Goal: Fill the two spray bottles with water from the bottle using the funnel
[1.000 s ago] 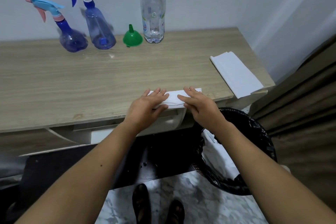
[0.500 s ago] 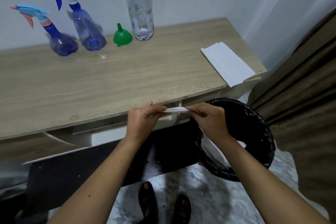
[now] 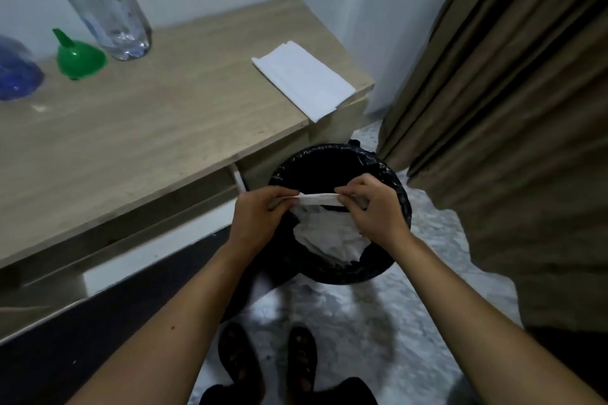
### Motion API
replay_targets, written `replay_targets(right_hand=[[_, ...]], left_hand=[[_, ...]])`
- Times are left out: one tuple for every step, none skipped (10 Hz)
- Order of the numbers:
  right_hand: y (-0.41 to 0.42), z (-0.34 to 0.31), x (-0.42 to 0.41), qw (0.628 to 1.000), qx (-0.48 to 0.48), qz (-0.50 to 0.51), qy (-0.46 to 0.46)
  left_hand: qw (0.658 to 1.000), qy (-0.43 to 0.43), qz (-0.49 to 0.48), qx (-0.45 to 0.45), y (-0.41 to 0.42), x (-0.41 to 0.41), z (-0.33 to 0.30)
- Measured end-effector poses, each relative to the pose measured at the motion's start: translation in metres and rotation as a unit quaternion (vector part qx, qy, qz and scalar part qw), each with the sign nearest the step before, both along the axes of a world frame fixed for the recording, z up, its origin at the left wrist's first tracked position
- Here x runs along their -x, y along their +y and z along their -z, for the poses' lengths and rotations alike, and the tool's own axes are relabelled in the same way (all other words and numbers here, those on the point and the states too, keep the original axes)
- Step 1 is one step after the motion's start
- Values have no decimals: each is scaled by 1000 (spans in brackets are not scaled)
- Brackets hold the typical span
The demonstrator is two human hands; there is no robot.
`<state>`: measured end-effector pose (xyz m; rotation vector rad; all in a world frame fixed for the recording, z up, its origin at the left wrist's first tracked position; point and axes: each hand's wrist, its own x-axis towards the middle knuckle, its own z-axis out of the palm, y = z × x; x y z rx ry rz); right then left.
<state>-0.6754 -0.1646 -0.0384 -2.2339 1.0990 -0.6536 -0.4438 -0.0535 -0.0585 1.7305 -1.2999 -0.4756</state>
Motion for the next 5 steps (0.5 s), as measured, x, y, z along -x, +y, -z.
replay_targets(right_hand=[[1,9,23,999,-21,39,13],[3,16,35,998,-30,62,8],[5,22,41,997,-39,73,-5],[10,26,46,992,-76,94,-31],[11,26,46,991,-79,105,-35]], left_hand=[[999,-11,38,-10,-13,18,14],[998,-14,61,-24,-21,27,27],[995,-20,80,-52,-25,30,35],[992,-20,84,-89,-25,28,40],[991,0,78,-107,-28,27,43]])
